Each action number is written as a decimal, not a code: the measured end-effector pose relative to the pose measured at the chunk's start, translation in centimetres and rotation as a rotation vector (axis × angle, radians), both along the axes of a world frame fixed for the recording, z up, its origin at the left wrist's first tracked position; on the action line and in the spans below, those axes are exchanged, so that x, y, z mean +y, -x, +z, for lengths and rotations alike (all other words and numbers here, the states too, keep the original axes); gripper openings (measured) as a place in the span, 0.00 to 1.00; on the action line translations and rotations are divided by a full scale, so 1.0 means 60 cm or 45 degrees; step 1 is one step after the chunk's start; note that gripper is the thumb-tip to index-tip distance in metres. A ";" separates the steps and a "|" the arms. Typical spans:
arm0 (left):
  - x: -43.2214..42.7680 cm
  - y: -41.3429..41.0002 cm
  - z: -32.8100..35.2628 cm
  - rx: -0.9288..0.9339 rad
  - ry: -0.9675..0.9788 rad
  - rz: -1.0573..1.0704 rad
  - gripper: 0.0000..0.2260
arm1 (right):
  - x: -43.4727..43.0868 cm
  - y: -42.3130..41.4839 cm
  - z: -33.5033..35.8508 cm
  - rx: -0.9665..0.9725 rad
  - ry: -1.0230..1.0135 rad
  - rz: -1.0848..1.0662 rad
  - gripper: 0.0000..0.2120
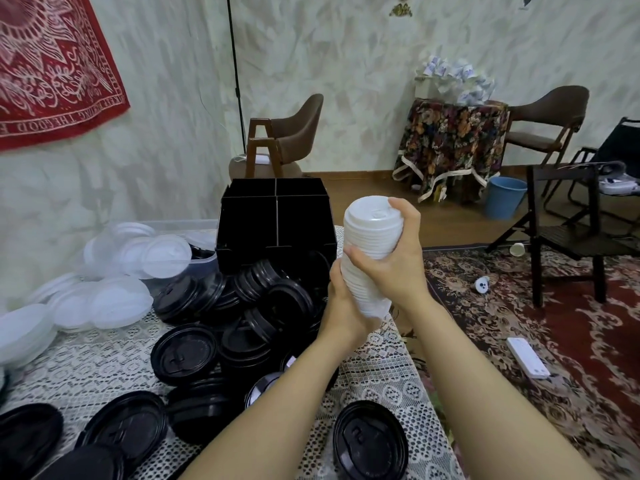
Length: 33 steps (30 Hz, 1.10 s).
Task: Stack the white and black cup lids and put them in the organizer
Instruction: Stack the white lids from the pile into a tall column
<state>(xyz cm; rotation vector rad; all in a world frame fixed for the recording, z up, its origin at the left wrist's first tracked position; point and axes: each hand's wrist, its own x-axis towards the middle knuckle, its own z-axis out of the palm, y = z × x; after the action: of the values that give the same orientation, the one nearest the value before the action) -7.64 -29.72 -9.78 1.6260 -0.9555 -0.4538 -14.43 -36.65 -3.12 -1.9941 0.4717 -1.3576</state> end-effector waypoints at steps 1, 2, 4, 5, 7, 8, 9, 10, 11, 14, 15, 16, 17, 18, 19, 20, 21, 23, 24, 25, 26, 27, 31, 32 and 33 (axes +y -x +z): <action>0.001 -0.007 -0.004 -0.011 0.012 0.006 0.47 | 0.002 -0.004 -0.001 0.000 -0.007 0.008 0.40; 0.007 -0.009 -0.002 -0.018 0.002 0.014 0.46 | 0.005 -0.009 -0.002 0.001 -0.011 0.015 0.40; 0.016 -0.014 0.001 -0.016 -0.033 0.031 0.44 | 0.009 -0.018 -0.003 0.003 -0.008 0.026 0.40; 0.019 -0.016 0.000 -0.011 -0.040 0.035 0.43 | 0.012 -0.022 -0.003 0.005 -0.005 0.034 0.40; 0.027 -0.021 -0.001 -0.025 -0.079 0.045 0.43 | 0.016 -0.028 -0.003 0.013 -0.008 0.048 0.40; 0.030 -0.022 -0.001 -0.042 -0.099 0.052 0.43 | 0.018 -0.030 -0.003 0.016 -0.014 0.054 0.40; 0.033 -0.023 -0.003 -0.057 -0.113 0.059 0.43 | 0.020 -0.030 -0.004 0.019 -0.020 0.060 0.40; 0.036 -0.024 -0.004 -0.076 -0.144 0.068 0.42 | 0.022 -0.030 -0.004 0.024 -0.023 0.063 0.40; 0.039 -0.024 -0.005 -0.093 -0.173 0.079 0.42 | 0.024 -0.030 -0.005 0.030 -0.021 0.063 0.40; 0.046 -0.025 -0.006 -0.131 -0.199 0.128 0.45 | 0.032 -0.029 -0.007 0.040 -0.018 0.065 0.40; 0.048 -0.026 -0.006 -0.145 -0.206 0.138 0.47 | 0.034 -0.029 -0.007 0.038 -0.020 0.071 0.40; 0.051 -0.027 -0.002 -0.160 -0.239 0.145 0.47 | 0.037 -0.031 -0.006 0.037 -0.022 0.077 0.40; 0.053 -0.029 -0.002 -0.168 -0.266 0.155 0.48 | 0.039 -0.033 -0.005 0.037 -0.022 0.082 0.40; 0.055 -0.030 -0.002 -0.171 -0.281 0.167 0.48 | 0.041 -0.035 -0.005 0.038 -0.020 0.087 0.39; 0.057 -0.032 -0.002 -0.158 -0.279 0.176 0.47 | 0.044 -0.037 -0.005 0.039 -0.020 0.095 0.39; 0.060 -0.033 -0.001 -0.140 -0.270 0.185 0.47 | 0.045 -0.040 -0.004 0.042 -0.020 0.102 0.39; 0.062 -0.032 0.000 -0.117 -0.261 0.188 0.46 | 0.047 -0.041 -0.004 0.045 -0.018 0.109 0.39; 0.065 -0.030 0.006 -0.070 -0.281 0.170 0.45 | 0.046 -0.042 -0.002 0.052 -0.009 0.113 0.39; 0.065 -0.029 0.007 -0.055 -0.286 0.161 0.44 | 0.045 -0.042 -0.002 0.049 -0.005 0.112 0.39; 0.064 -0.028 0.009 -0.042 -0.275 0.157 0.44 | 0.042 -0.041 -0.001 0.041 -0.003 0.111 0.39; 0.062 -0.026 0.010 -0.032 -0.265 0.155 0.44 | 0.039 -0.039 -0.001 0.034 -0.002 0.108 0.40; 0.059 -0.024 0.012 -0.022 -0.257 0.156 0.44 | 0.036 -0.038 0.000 0.032 0.003 0.103 0.41; 0.045 -0.016 0.017 -0.010 -0.267 0.154 0.43 | 0.025 -0.033 0.000 0.053 0.017 0.076 0.41; 0.043 -0.016 0.016 -0.025 -0.279 0.151 0.43 | 0.023 -0.033 -0.001 0.056 0.014 0.072 0.41; 0.043 -0.016 0.015 -0.033 -0.286 0.149 0.44 | 0.021 -0.032 -0.003 0.056 0.011 0.070 0.41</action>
<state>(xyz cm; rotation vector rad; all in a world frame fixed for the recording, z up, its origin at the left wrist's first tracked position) -6.67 -27.17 -8.90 1.8838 -0.8465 -0.4734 -12.49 -35.41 -3.28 -2.0329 0.4289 -1.2866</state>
